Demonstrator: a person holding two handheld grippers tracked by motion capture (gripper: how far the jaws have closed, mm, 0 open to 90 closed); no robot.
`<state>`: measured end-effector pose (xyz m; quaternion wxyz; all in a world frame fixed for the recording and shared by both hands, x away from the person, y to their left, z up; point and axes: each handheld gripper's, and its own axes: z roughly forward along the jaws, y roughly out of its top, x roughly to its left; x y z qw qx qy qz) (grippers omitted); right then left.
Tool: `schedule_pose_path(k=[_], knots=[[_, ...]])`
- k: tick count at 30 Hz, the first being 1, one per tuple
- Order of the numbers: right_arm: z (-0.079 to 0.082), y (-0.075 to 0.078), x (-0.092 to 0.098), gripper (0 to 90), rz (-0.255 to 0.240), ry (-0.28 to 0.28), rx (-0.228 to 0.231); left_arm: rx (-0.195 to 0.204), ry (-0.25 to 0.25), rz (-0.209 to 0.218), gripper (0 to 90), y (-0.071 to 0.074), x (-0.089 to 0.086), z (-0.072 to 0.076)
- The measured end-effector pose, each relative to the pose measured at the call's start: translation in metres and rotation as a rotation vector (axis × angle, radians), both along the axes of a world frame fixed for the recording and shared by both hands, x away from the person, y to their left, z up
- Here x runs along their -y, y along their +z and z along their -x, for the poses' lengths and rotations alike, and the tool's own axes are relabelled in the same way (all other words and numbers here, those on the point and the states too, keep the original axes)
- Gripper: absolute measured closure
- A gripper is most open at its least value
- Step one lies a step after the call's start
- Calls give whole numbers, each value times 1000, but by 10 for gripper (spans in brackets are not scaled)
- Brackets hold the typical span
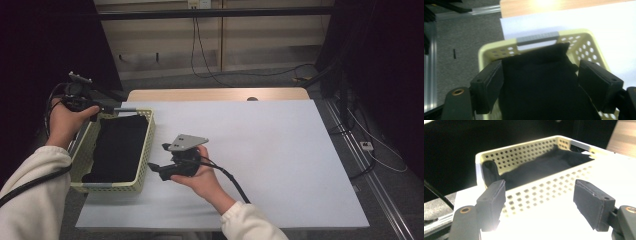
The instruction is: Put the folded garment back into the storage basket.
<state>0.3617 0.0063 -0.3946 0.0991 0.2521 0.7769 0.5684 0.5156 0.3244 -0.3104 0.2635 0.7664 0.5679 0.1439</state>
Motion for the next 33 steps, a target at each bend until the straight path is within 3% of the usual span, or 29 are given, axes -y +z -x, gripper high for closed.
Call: schedule_pose_path(k=[1,6,10,13,15,17,19,20,21,22,23,25,28,31,33], knots=[[2,0,14,266,8,-12,2,-5,-4,4,209,-3,3,3],[7,-4,43,255,39,-38,-3,-21,-4,15,206,-13,4,7],[10,-10,62,255,54,-66,-16,-40,0,18,206,-29,3,11],[15,-17,87,255,65,-102,-30,-58,6,27,228,-46,3,13],[16,-18,91,255,67,-107,-32,-64,0,29,302,-50,3,13],[20,-24,107,253,77,-130,-39,-70,5,33,369,-61,3,13],[22,-28,117,252,74,-143,-48,-86,12,13,510,-76,2,9],[22,-28,117,252,74,-143,-48,-86,12,13,577,-76,2,9],[23,-31,122,250,73,-150,-56,-87,24,16,577,-82,2,8],[23,-37,130,249,83,-163,-68,-110,24,21,693,-86,1,5],[24,-39,133,246,89,-172,-72,-120,39,40,746,-91,1,3],[24,-44,140,243,101,-185,-83,-148,64,38,838,-104,5,-3],[23,-49,146,234,124,-200,-96,-145,60,44,888,-112,8,-8],[22,-51,152,236,131,-208,-108,-112,56,13,891,-119,16,-15],[21,-53,155,237,134,-212,-121,-116,50,2,891,-121,20,-18]])
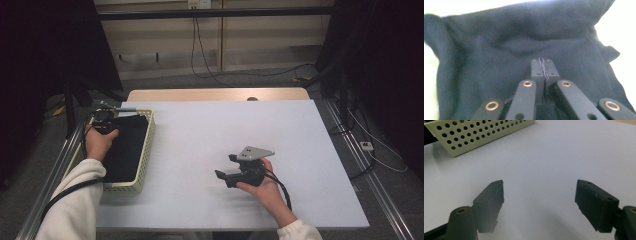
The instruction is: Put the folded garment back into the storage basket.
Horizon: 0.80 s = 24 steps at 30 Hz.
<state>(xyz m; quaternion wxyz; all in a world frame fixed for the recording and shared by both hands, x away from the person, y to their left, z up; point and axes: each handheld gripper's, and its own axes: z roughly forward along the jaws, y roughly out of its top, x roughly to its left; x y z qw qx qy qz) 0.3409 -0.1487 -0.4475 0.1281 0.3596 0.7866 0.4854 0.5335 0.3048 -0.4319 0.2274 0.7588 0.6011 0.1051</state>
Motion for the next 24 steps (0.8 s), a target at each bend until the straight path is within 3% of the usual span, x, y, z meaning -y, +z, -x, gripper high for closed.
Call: schedule_pose_path(k=[4,7,11,13,15,18,24], knots=[[0,-1,4,238,-7,-8,-9,-5,-17,-17,900,-7,10,-2],[1,-1,5,238,-10,-6,-8,-14,-26,13,900,-7,15,0],[1,-1,5,238,-30,-4,-15,-12,-60,23,900,-7,21,2],[1,-1,5,238,-28,-5,-14,-11,-48,25,900,-7,20,3],[1,-1,5,238,-20,-3,-8,-12,-29,40,890,-3,16,3],[3,0,5,238,-24,-4,-2,3,-7,5,891,11,2,8],[4,2,7,240,-37,-9,4,-1,59,-12,897,20,-27,19]])
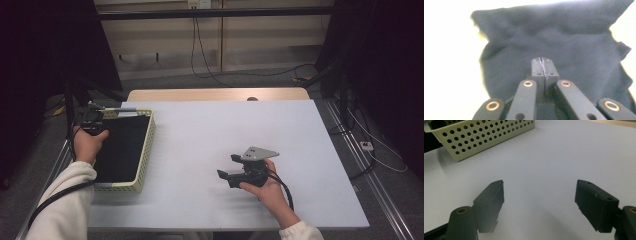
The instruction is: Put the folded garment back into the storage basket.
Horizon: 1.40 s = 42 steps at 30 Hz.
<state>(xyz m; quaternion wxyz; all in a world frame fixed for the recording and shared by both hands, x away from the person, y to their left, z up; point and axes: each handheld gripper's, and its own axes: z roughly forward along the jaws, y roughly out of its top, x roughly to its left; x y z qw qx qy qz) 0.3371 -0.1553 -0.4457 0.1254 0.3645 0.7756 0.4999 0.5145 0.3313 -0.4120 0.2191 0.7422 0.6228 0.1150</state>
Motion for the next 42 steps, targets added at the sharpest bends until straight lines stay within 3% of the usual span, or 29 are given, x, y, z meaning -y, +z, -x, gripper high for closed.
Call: schedule_pose_path(k=[1,6,10,12,13,14,15,16,21,22,24,34,39,42], knots=[[0,0,0,240,0,0,3,-14,22,4,899,-4,-8,4],[1,0,-1,240,-1,2,3,-55,28,16,900,-20,-11,6],[0,0,-1,241,-5,-2,4,-55,37,11,900,-25,-10,1],[0,0,0,241,-3,-3,1,-59,17,-53,900,-24,-8,-3],[0,0,0,241,-3,-3,1,-59,17,-53,900,-24,-8,-3],[-1,-1,-1,241,2,-2,-1,-44,-5,-134,900,-23,-5,-7],[0,-1,-1,241,3,-2,-2,-44,-5,-134,900,-23,-5,-7],[0,-2,-1,241,2,-2,-3,-27,-5,-161,900,-25,-4,-11],[0,-1,1,241,-7,-8,-5,-35,1,-111,900,-24,-10,-14],[-1,-1,1,241,-9,-7,-6,-34,20,-78,900,-24,-13,-14],[-1,-2,2,241,-13,-8,-9,-32,22,-53,900,-24,-15,-14],[0,1,2,241,-18,-10,1,-26,41,-51,900,-26,-13,-17],[1,4,7,241,-25,-22,11,-9,40,-46,864,-16,-16,-11],[1,6,11,241,-26,-26,13,2,37,-17,829,-7,-17,-6]])
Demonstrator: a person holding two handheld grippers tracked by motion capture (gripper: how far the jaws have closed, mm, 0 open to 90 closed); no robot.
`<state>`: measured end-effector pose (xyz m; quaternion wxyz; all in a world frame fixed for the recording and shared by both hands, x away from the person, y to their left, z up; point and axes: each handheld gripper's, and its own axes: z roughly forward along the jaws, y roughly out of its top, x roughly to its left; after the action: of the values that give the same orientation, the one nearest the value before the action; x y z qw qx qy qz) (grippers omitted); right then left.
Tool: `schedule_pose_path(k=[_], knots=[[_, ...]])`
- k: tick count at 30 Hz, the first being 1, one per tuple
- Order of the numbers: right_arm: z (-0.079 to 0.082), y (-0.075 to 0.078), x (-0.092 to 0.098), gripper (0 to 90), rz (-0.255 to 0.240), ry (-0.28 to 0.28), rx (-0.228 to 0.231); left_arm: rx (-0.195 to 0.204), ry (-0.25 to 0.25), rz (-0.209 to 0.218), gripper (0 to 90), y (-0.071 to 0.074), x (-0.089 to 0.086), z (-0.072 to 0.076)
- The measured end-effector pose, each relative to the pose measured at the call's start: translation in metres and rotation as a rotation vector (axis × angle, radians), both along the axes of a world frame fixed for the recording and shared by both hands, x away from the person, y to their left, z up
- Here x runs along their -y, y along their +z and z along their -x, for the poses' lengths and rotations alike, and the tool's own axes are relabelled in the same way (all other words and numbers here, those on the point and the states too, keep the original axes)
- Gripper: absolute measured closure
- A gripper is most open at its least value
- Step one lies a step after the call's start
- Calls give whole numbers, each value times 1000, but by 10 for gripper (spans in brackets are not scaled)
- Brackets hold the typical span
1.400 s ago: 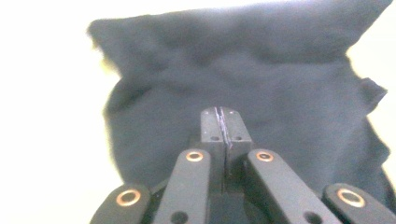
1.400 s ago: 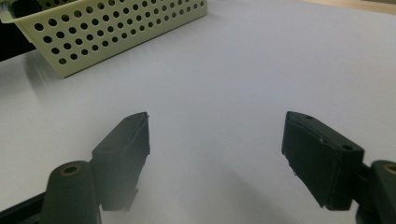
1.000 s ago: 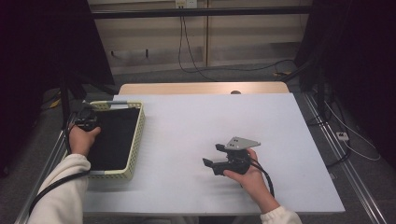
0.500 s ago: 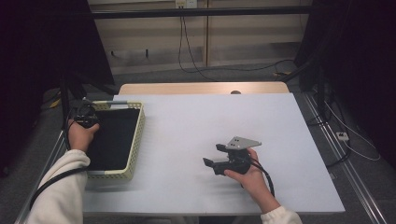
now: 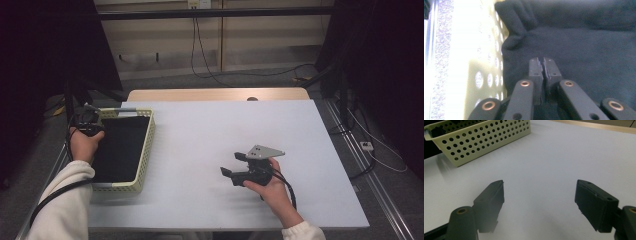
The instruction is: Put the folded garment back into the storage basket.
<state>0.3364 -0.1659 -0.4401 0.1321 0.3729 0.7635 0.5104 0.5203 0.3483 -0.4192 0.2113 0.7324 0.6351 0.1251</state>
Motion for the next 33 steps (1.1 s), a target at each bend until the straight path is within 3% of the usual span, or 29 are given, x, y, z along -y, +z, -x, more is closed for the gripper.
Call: schedule_pose_path(k=[3,4,12,13,20,33], knots=[[-1,1,4,241,2,-3,5,2,-24,21,773,8,3,4],[-1,1,5,241,2,-6,3,7,-21,59,768,11,7,7],[2,2,12,240,-1,-21,3,12,-61,92,701,26,23,11],[1,2,16,240,-4,-31,1,16,-69,96,627,30,28,13],[3,1,30,241,-13,-65,-8,40,-130,123,447,37,47,21],[12,2,45,241,-8,-81,-6,59,-220,165,376,53,74,33]])
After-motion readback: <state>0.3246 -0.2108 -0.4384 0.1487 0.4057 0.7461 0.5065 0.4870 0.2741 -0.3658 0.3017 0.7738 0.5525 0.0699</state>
